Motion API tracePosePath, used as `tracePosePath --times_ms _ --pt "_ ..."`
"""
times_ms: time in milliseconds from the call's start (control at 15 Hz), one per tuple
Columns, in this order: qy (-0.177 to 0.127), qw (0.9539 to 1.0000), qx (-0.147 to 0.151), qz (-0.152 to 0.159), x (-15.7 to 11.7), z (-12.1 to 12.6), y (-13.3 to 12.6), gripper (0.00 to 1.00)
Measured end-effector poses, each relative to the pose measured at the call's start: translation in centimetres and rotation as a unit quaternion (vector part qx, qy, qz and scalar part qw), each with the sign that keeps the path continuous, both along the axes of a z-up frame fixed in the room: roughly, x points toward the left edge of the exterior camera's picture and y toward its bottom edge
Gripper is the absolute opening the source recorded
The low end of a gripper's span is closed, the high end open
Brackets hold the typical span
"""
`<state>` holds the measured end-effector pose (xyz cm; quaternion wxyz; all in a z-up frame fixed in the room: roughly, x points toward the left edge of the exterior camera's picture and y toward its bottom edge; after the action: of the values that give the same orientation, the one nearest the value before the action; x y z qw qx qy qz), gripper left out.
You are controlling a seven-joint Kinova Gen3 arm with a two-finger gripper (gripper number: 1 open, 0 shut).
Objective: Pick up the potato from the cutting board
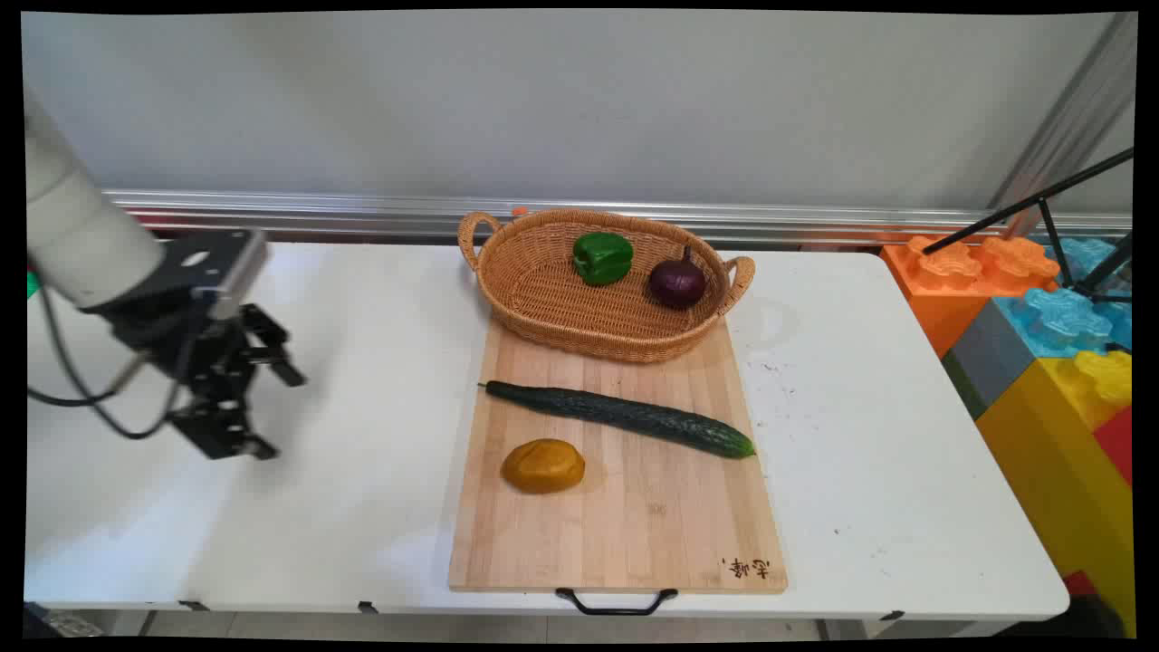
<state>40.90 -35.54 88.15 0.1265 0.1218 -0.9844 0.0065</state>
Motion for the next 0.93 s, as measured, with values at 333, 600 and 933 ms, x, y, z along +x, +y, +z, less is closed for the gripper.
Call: tracePosePath --times_ms 333,600,933 --pt "0.034 0.9993 -0.016 -0.003 -7.9 0.5 -1.4 1.00" --pt "0.061 0.9977 -0.029 -0.009 -13.1 0.3 -2.1 1.00" --pt "0.079 0.9959 -0.043 -0.008 -16.3 -1.8 -2.4 1.00"
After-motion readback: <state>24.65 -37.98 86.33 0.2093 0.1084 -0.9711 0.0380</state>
